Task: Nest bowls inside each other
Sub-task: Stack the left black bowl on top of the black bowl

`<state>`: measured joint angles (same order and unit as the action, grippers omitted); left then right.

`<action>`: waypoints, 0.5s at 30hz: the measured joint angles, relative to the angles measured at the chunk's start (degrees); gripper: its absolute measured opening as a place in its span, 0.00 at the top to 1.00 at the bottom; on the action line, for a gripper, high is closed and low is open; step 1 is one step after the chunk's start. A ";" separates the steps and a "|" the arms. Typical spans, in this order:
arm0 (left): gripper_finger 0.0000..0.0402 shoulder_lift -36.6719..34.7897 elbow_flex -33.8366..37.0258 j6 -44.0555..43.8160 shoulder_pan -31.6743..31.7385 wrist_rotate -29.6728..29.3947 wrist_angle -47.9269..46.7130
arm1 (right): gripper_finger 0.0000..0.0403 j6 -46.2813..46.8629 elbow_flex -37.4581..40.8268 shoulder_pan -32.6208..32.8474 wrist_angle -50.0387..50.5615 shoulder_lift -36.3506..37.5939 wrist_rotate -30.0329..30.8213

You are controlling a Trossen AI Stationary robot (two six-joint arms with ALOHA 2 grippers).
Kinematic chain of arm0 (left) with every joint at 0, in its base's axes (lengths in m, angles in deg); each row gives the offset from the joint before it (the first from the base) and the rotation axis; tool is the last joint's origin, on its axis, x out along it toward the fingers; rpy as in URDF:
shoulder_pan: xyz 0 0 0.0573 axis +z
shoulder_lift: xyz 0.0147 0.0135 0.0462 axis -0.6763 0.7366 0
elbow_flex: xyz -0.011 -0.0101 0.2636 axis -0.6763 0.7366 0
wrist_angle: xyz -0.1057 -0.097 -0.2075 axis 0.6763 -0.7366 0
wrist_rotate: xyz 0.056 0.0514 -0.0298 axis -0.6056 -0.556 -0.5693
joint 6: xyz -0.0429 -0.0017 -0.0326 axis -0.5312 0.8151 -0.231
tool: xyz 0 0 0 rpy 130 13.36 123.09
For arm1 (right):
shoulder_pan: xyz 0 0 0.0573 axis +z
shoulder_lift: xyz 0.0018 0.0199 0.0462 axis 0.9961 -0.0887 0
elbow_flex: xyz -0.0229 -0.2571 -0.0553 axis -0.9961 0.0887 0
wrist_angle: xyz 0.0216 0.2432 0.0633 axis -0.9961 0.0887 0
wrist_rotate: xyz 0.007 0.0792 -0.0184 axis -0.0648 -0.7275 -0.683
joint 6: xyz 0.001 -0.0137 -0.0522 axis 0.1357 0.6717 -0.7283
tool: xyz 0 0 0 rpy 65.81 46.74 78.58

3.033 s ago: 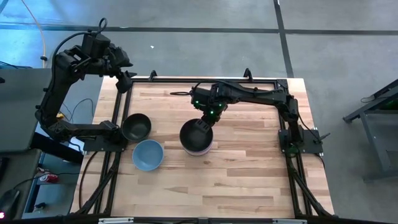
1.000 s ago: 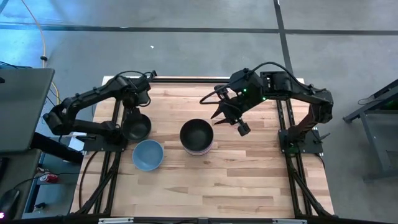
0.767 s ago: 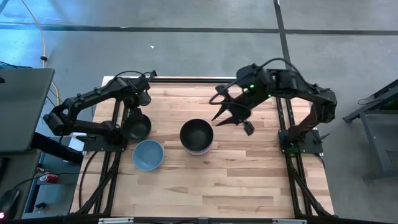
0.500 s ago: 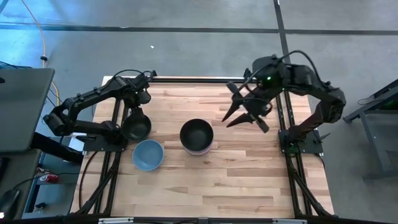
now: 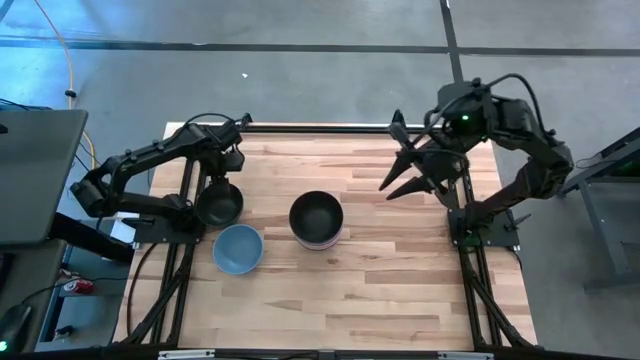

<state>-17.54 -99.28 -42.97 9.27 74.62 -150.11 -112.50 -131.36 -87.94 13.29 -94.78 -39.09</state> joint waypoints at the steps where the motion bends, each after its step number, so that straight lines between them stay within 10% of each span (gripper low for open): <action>1: 0.55 0.36 0.00 0.71 -0.18 0.04 -0.04 | 0.77 0.00 -0.02 0.00 0.18 0.30 -0.16; 15: 0.67 8.76 0.02 0.52 -0.19 -0.09 1.06 | 0.77 0.02 -0.02 0.00 4.07 2.13 -0.74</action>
<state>-8.79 -99.26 -42.45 9.08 74.52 -149.05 -112.48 -131.38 -87.94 17.36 -92.65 -39.83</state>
